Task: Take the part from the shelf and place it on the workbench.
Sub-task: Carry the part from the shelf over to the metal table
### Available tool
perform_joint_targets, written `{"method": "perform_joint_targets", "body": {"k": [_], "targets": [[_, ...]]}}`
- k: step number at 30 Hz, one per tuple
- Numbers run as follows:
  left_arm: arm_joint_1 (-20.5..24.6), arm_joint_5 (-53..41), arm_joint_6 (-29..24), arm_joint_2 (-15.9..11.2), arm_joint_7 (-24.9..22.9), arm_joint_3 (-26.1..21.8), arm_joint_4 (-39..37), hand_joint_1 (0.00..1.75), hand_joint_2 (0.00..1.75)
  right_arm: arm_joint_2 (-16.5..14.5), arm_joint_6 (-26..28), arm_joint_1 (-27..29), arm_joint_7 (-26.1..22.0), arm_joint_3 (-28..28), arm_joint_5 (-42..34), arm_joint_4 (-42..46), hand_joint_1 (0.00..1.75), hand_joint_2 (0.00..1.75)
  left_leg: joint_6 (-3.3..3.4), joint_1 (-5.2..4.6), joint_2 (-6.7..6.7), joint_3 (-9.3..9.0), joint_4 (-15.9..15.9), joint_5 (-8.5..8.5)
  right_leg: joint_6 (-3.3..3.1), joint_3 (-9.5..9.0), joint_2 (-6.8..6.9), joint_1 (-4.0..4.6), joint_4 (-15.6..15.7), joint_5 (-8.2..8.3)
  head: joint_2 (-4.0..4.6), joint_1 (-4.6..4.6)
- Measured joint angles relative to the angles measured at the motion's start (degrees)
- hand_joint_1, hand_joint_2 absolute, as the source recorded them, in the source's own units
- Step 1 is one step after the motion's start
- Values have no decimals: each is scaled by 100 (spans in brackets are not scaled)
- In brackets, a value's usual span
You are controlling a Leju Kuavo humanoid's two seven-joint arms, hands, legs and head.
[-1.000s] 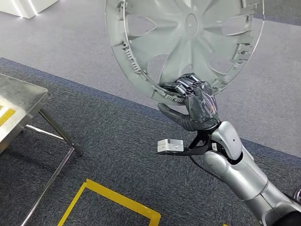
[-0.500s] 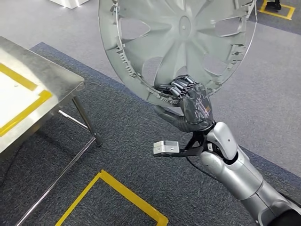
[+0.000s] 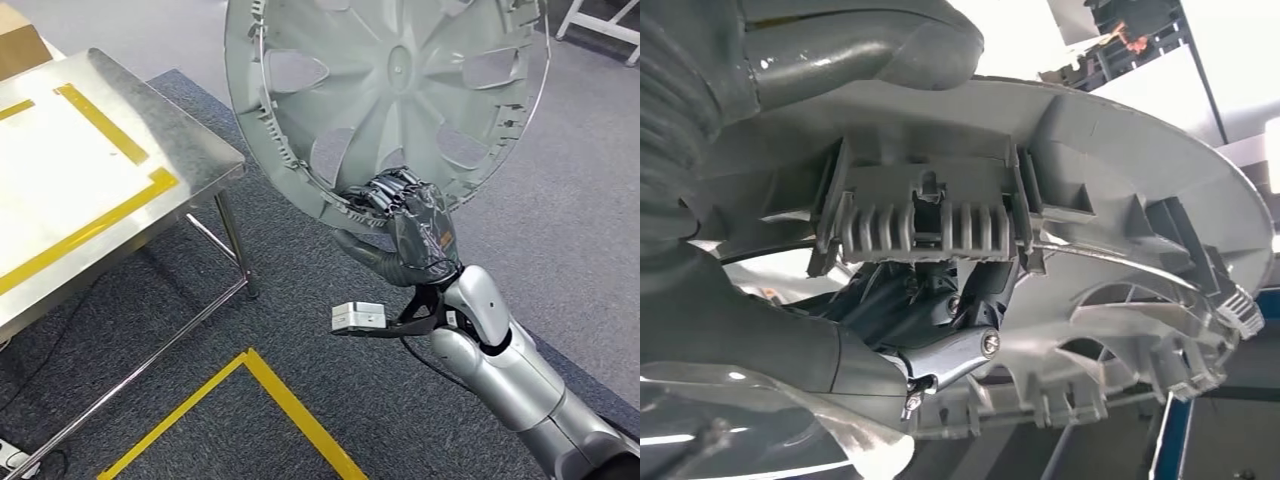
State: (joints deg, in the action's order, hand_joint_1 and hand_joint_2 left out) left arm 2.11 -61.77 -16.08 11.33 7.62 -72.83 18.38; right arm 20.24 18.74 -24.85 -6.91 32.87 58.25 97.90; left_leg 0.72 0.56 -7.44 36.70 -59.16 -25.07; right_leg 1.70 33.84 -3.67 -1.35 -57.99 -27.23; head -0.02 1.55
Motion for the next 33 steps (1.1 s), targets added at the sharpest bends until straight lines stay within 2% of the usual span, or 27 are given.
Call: {"method": "perform_joint_targets", "body": {"k": [2,3,5,6,7,8,9,10,11,12,13,14,15,16,17,19,20,21,22,23,24,25,26,28,30,31,33], "targets": [[0,-31,-3,-8,8,5,-3,0,175,1,5,6,15,-3,-1,1,175,175,-48,-28,314,130,-313,-200,-63,-55,166,-15,43,0,1,-29],[7,-43,-3,-7,12,10,-4,0,175,2,7,12,19,-5,1,0,175,175,-70,-30,507,277,-643,-369,-90,-77,252,-4,48,-10,2,-41],[22,-61,-3,-7,15,26,-4,0,175,3,10,22,14,-6,6,-2,175,175,-112,-6,652,605,-1347,-647,-117,-103,424,13,46,-36,1,-50],[22,-70,-4,-9,18,35,-4,0,175,4,10,25,10,-5,9,-2,175,175,-128,3,671,692,-1534,-672,-120,-118,508,18,44,-50,1,-51],[19,-82,-5,-12,25,42,-4,0,175,4,10,27,8,-3,10,-2,175,175,-136,8,685,663,-1485,-580,-117,-139,587,21,43,-67,0,-52],[15,-92,-7,-19,36,48,-4,0,175,4,10,29,9,-3,9,-2,175,175,-133,7,722,527,-1226,-402,-108,-169,666,22,42,-88,1,-52],[13,-99,-11,-27,51,52,-4,0,175,4,10,30,13,-6,8,-1,175,175,-116,-2,821,320,-821,-203,-94,-203,737,26,42,-112,1,-53],[15,-106,-15,-33,69,56,-4,0,175,4,11,30,15,-9,8,-1,175,175,-87,-42,991,116,-433,-67,-75,-235,805,39,43,-136,1,-54],[22,-111,-19,-39,88,60,-4,0,175,5,12,32,17,-14,9,0,175,175,-50,-80,1140,-27,-145,5,-51,-255,863,55,42,-158,1,-55],[29,-120,-22,-41,103,64,-5,0,175,7,14,36,16,-18,12,0,175,175,-15,-116,1247,-94,5,10,-25,-271,925,74,42,-176,1,-50],[33,-131,-22,-42,114,68,-5,0,175,9,15,41,12,-20,19,0,175,175,19,-148,1271,-97,31,-19,0,-283,992,89,48,-190,1,-46],[32,-140,-23,-42,121,73,-6,0,175,10,16,44,8,-22,25,1,175,175,51,-146,1201,-89,49,-16,27,-304,1065,96,56,-206,0,-43],[25,-150,-23,-40,123,80,-6,0,175,11,16,48,7,-24,30,5,175,175,82,-132,1125,-94,66,-10,61,-315,1071,90,52,-240,1,-36],[19,-154,-23,-38,125,87,-6,0,175,18,17,50,6,-29,32,9,175,175,116,-114,1053,-105,85,-1,87,-299,979,75,-2,-304,1,-31],[20,-156,-24,-38,125,92,-6,0,175,25,18,52,9,-37,31,14,175,175,149,-90,981,-116,105,13,110,-223,822,61,-175,-421,1,-15],[35,-158,-27,-39,126,102,-7,0,175,45,19,78,13,-52,31,17,175,175,194,-64,833,-121,114,25,130,125,483,38,-873,-754,1,14],[42,-159,-29,-39,126,103,-8,0,175,52,19,97,13,-55,32,17,175,175,205,-62,748,-120,112,27,138,343,412,35,-1277,-892,1,24],[45,-161,-30,-38,126,105,-10,0,175,58,18,115,10,-54,35,17,175,175,208,-61,661,-122,110,26,145,512,386,32,-1545,-938,1,24],[43,-163,-31,-36,128,105,-13,0,175,62,17,126,9,-54,37,17,175,175,208,-59,572,-124,105,25,149,593,376,30,-1610,-867,1,23],[42,-168,-31,-35,129,105,-15,0,175,64,17,130,9,-56,38,17,175,175,203,-52,486,-127,96,22,148,558,361,25,-1429,-681,1,24],[40,-177,-31,-35,131,105,-16,0,175,67,16,131,12,-60,39,17,175,175,190,-44,402,-127,82,14,148,430,305,12,-1066,-431,1,24],[40,-191,-31,-35,132,105,-17,0,175,74,17,133,14,-66,39,17,175,175,167,-43,321,-116,60,5,148,277,178,-5,-676,-236,1,25],[41,-205,-31,-35,133,105,-17,0,175,81,18,139,15,-75,41,20,175,175,138,-42,245,-94,31,-3,143,132,62,-25,-345,-112,1,23],[32,-226,-31,-36,137,105,-18,0,175,95,21,169,11,-95,49,28,175,175,65,-34,116,-33,3,12,123,2,-64,-32,-87,-86,1,22],[6,-241,-32,-46,145,105,-20,0,175,98,23,193,16,-109,55,39,175,175,0,-11,15,7,5,32,74,-27,52,-28,-67,-75,0,26],[-6,-252,-32,-46,150,105,-24,0,175,98,23,200,21,-119,56,44,175,175,-30,-18,69,29,-39,-2,39,-45,117,-34,-55,-70,-1,13],[-3,-272,-33,-54,157,105,-33,0,175,99,23,213,28,-138,57,48,175,175,-87,-29,351,194,-417,-226,-29,-86,266,-43,-28,-71,1,-27]]}}
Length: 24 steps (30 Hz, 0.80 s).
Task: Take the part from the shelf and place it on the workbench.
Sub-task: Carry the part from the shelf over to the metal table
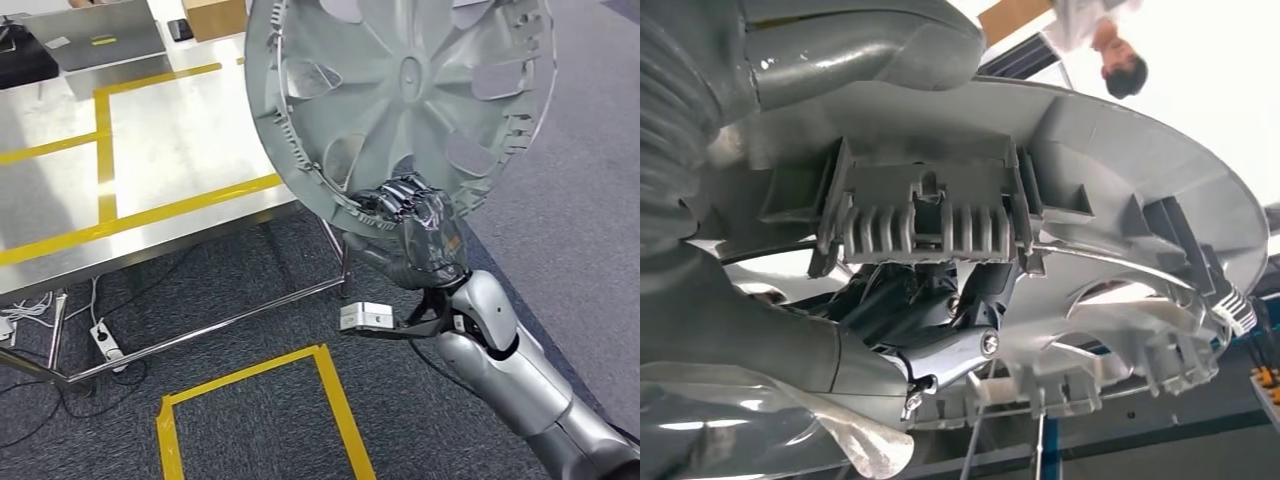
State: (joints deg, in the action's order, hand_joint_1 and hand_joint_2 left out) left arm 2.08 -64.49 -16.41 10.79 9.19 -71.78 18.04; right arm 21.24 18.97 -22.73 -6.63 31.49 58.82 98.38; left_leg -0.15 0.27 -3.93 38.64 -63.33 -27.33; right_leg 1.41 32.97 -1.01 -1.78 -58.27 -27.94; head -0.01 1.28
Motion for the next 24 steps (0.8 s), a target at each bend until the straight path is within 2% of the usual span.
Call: {"method": "perform_joint_targets", "body": {"k": [1,2,3,4,5,6,8,9,10,12,13,15,16,17,18,19,20,21,22,23,24], "targets": [[7,-5,0,8,4,0,-5,0,175,1,0,10,-1,-8,3,0,175,175,-27,0,173,154,-349,-169,-27,-14,73,15,2,-12,1,-21],[16,-9,1,5,7,1,-8,0,175,1,-1,16,-4,-8,10,0,175,175,-47,13,267,330,-725,-324,-45,-22,150,29,1,-22,1,-27],[20,-11,1,7,9,1,-10,0,175,1,-2,24,-7,-7,18,0,175,175,-59,25,312,464,-1012,-409,-54,-33,225,39,0,-33,1,-26],[19,-13,2,9,13,1,-13,0,175,1,-3,29,-10,-5,26,0,175,175,-63,30,334,516,-1127,-398,-58,-46,302,47,0,-47,1,-27],[17,-14,3,9,18,2,-14,0,175,1,-4,33,-11,-4,31,0,175,175,-59,32,350,457,-1015,-281,-58,-67,375,52,0,-63,1,-28],[16,-14,5,8,25,1,-14,0,175,1,-5,35,-9,-4,32,0,175,175,-42,27,392,293,-702,-88,-50,-95,446,55,0,-83,1,-27],[22,-14,11,6,40,2,-14,0,175,2,-7,34,-7,-5,33,1,175,175,12,-28,626,-86,33,182,-20,-147,571,78,-4,-128,1,-29],[32,-16,14,6,46,2,-15,0,175,3,-7,34,-6,-6,35,1,175,175,43,-59,729,-196,263,223,2,-158,631,97,-5,-146,1,-27],[40,-18,16,7,52,3,-15,0,175,3,-7,35,-7,-6,39,2,175,175,70,-87,782,-233,362,201,27,-165,689,114,-4,-163,1,-22],[39,-25,18,10,64,3,-16,0,175,3,-7,38,-8,-6,47,7,175,175,130,-91,689,-229,394,189,88,-184,789,122,6,-195,1,-11],[30,-28,17,16,75,3,-16,0,175,4,-8,41,-2,-7,47,14,175,175,163,-78,635,-238,412,196,120,-179,730,111,-19,-236,1,-5],[27,-34,19,21,108,2,-16,0,175,21,-11,55,17,-17,39,33,175,175,234,-44,550,-264,448,215,168,-23,423,81,-337,-442,1,16],[31,-41,20,23,133,2,-16,0,175,34,-13,72,25,-25,35,38,175,175,256,-40,511,-263,450,214,176,157,252,72,-674,-604,1,28],[36,-50,21,22,160,2,-18,0,175,46,-13,97,27,-33,33,39,175,175,272,-40,470,-263,448,211,182,371,157,70,-1067,-760,1,38],[39,-60,23,25,189,2,-20,0,175,53,-13,128,26,-38,33,39,175,175,280,-43,429,-265,447,208,188,574,122,70,-1400,-848,1,41],[39,-67,26,28,218,2,-22,0,175,55,-13,158,25,-43,32,39,175,175,283,-45,394,-268,444,203,193,711,110,71,-1576,-835,1,41],[39,-71,43,30,245,2,-25,0,175,56,-13,179,25,-49,31,39,175,175,282,-46,363,-273,441,198,194,739,109,70,-1519,-701,1,42],[41,-74,72,31,273,2,-28,0,175,56,-12,192,27,-57,35,39,175,175,274,-44,335,-279,435,190,189,659,109,68,-1249,-478,1,41],[41,-77,104,31,303,2,-30,0,175,58,-9,199,29,-69,42,39,175,175,260,-41,313,-284,424,178,181,515,108,64,-864,-247,1,43],[42,-80,136,30,336,2,-31,0,175,61,-7,202,30,-81,53,39,175,175,238,-51,294,-277,404,164,172,351,103,65,-508,-87,1,42],[42,-82,160,28,370,2,-32,0,175,66,-4,206,25,-92,69,39,175,175,212,-59,279,-262,385,156,154,234,96,68,-257,1,1,39]]}}
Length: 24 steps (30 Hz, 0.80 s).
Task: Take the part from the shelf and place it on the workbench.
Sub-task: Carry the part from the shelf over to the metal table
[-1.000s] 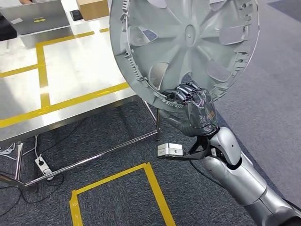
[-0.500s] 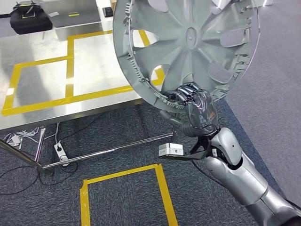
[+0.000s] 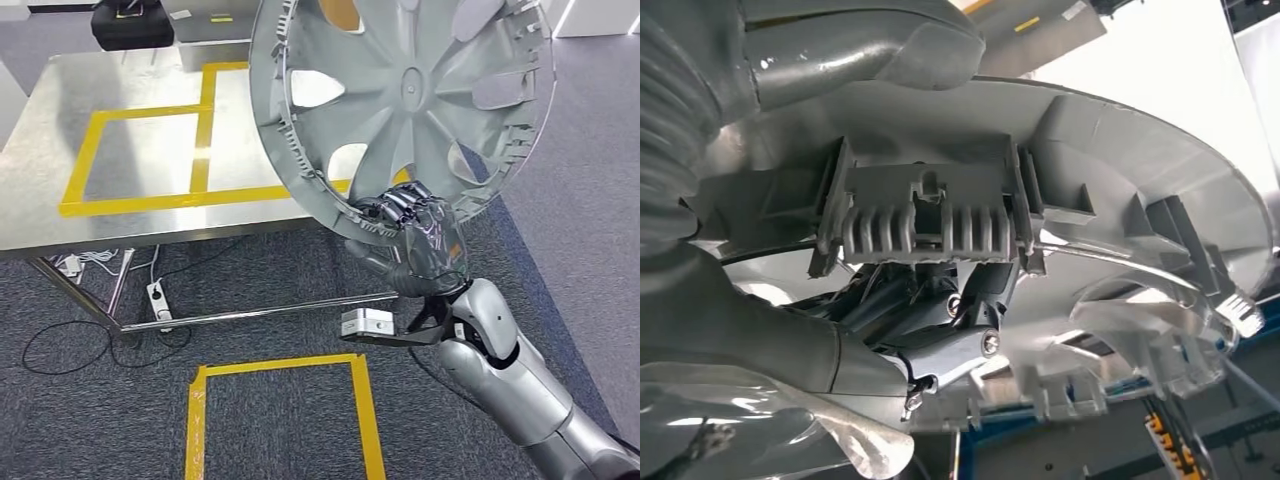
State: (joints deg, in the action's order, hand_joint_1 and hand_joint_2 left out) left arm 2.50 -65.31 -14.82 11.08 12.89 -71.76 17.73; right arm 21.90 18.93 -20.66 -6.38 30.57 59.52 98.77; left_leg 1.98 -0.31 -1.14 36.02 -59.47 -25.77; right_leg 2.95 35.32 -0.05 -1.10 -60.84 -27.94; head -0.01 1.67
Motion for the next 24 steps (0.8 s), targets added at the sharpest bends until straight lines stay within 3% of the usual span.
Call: {"method": "perform_joint_targets", "body": {"k": [3,5,7,9,10,11,12,14,16,19,21,24], "targets": [[-11,0,31,-5,93,0,-3,0,175,14,7,34,-20,-16,43,1,175,175,-75,-10,-19,33,-18,8,-76,-72,-18,12,149,9,-2,-5],[-10,-2,32,-23,128,0,-5,0,175,18,10,46,-20,-24,60,1,175,175,-133,-1,-3,61,-105,-73,-136,-91,-8,-4,176,25,-1,-11],[-5,-5,29,-36,156,0,-7,0,175,22,15,50,-19,-38,79,1,175,175,-200,22,26,262,-583,-362,-189,-113,12,-18,192,28,-1,-19],[-5,-6,33,-35,186,0,-11,0,175,25,20,66,-21,-46,98,1,175,175,-244,47,40,594,-1328,-692,-215,-119,25,-14,191,19,0,-23],[-7,-6,37,-36,197,-1,-15,0,175,25,21,78,-23,-47,106,1,175,175,-252,53,41,701,-1566,-752,-218,-125,28,-13,190,14,0,-23],[-9,-7,39,-38,202,-1,-18,0,175,26,21,88,-26,-47,112,1,175,175,-251,55,42,718,-1611,-707,-219,-134,29,-12,190,9,1,-25],[-10,-9,41,-40,204,-1,-20,0,175,26,21,96,-26,-48,115,1,175,175,-240,56,43,624,-1422,-555,-217,-149,29,-12,190,1,1,-25],[-7,-26,40,-45,204,0,-22,0,175,27,21,100,-20,-52,118,3,175,175,-197,48,50,241,-666,-187,-198,-185,27,-6,192,-20,1,-23],[3,-44,39,-46,207,0,-24,0,175,38,20,101,-13,-57,131,6,175,175,-154,26,58,-26,-109,-54,-157,-191,26,10,191,-36,1,-17],[6,-52,30,-43,208,0,-28,0,175,62,19,122,-17,-56,178,13,175,175,-83,18,57,-74,15,-77,-63,-179,31,7,217,-48,-1,-16],[7,-52,26,-37,209,0,-28,0,175,80,19,134,-16,-57,191,23,175,175,-10,42,53,-111,68,-59,-12,-84,25,2,32,-185,-1,-4],[13,-52,24,-36,210,0,-30,0,175,108,18,166,-13,-58,197,27,175,175,52,44,50,-130,87,-64,29,440,14,1,-989,-647,-1,25]]}}
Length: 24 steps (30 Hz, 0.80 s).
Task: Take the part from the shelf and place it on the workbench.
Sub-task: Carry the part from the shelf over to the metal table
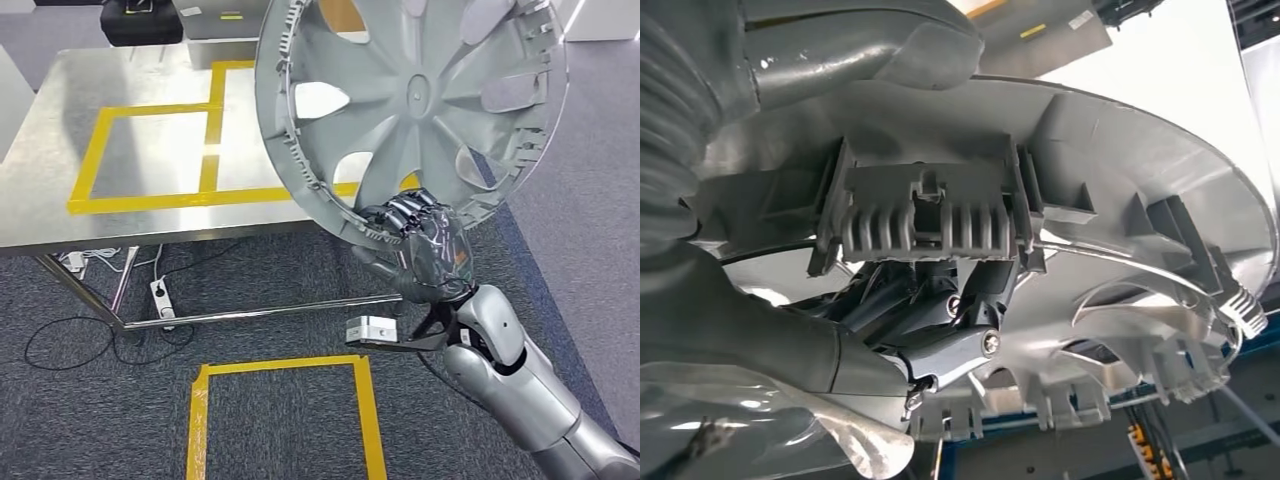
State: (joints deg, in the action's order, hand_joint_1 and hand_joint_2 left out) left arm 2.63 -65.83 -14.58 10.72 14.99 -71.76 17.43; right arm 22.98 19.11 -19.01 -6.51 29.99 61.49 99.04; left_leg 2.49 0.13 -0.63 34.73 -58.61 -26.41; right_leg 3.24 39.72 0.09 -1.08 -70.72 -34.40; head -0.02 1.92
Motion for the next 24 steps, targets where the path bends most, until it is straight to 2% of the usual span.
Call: {"method": "perform_joint_targets", "body": {"k": [1,2,3,5,6,7,9,12,14,16,17,18,19,20,21,22,24], "targets": [[-2,0,0,2,0,0,-1,0,175,4,-1,17,-2,1,3,-1,175,175,7,-4,-1,-4,-1,-7,10,171,0,0,-294,-70,1,2],[-3,0,0,3,0,0,-1,0,175,7,-1,29,-4,2,4,-1,175,175,9,-6,-3,-13,-2,-15,14,252,0,0,-395,-28,1,3],[-2,-1,0,5,0,0,-1,0,175,8,-1,37,-3,2,4,-1,175,175,8,-7,-7,-31,-3,-27,10,218,1,0,-264,128,1,4],[1,-1,0,13,0,0,-1,0,175,9,-1,39,2,1,2,-1,175,175,-16,-9,-19,-83,-4,-63,-14,-126,-1,0,489,562,1,4],[2,-1,0,16,0,0,-1,0,175,10,-1,36,3,1,2,0,175,175,-38,-19,-23,-95,-17,-82,-31,-316,-2,6,858,699,2,2],[3,-1,0,18,0,0,-2,0,175,10,-1,34,2,1,3,3,175,175,-62,-28,-26,-90,-26,-92,-51,-437,-5,13,1087,753,1,1],[1,0,0,19,0,0,-3,0,175,10,1,35,-3,2,5,10,175,175,-105,-40,-25,-67,-41,-98,-90,-509,-14,33,1210,725,0,-4],[3,0,-1,7,4,0,-3,0,175,11,2,43,7,1,3,21,175,175,-187,-25,-13,-43,-144,-190,-176,-545,-6,9,1231,714,-1,-16],[6,0,2,2,19,-1,-3,0,175,13,1,42,11,1,8,27,175,175,-255,-2,-1,171,-609,-422,-230,-589,10,-12,1242,694,-1,-34],[2,0,11,2,44,-2,-5,0,175,15,-1,43,10,2,23,28,175,175,-294,26,4,548,-1317,-668,-255,-616,14,-14,1242,661,-1,-42],[-2,-1,16,-1,57,-3,-6,0,175,15,-1,45,9,3,31,28,175,175,-301,35,6,681,-1534,-687,-258,-635,13,-14,1242,642,-1,-43],[-5,-1,21,-4,68,-4,-7,0,175,15,-1,49,9,4,36,28,175,175,-299,40,7,721,-1559,-605,-252,-664,12,-14,1242,619,-1,-45],[-7,-2,23,-9,76,-5,-8,0,175,15,-1,54,11,4,38,28,175,175,-289,43,9,657,-1374,-430,-243,-704,11,-16,1242,593,0,-43],[-8,-5,25,-13,80,-5,-8,0,175,15,-1,58,14,4,39,28,175,175,-274,44,12,514,-1037,-204,-228,-751,11,-17,1242,562,0,-44],[-8,-8,26,-16,81,-6,-8,0,175,15,-1,61,18,4,39,28,175,175,-258,38,16,361,-704,-49,-207,-791,11,-12,1243,531,0,-44],[-4,-13,28,-17,81,-7,-9,0,175,15,-1,60,21,4,41,28,175,175,-236,27,20,224,-404,29,-177,-810,8,-4,1241,502,0,-46],[2,-26,33,-17,85,-10,-10,0,175,16,-2,55,25,4,55,32,175,175,-191,2,29,113,-151,-21,-107,-818,4,11,1246,479,0,-46]]}}
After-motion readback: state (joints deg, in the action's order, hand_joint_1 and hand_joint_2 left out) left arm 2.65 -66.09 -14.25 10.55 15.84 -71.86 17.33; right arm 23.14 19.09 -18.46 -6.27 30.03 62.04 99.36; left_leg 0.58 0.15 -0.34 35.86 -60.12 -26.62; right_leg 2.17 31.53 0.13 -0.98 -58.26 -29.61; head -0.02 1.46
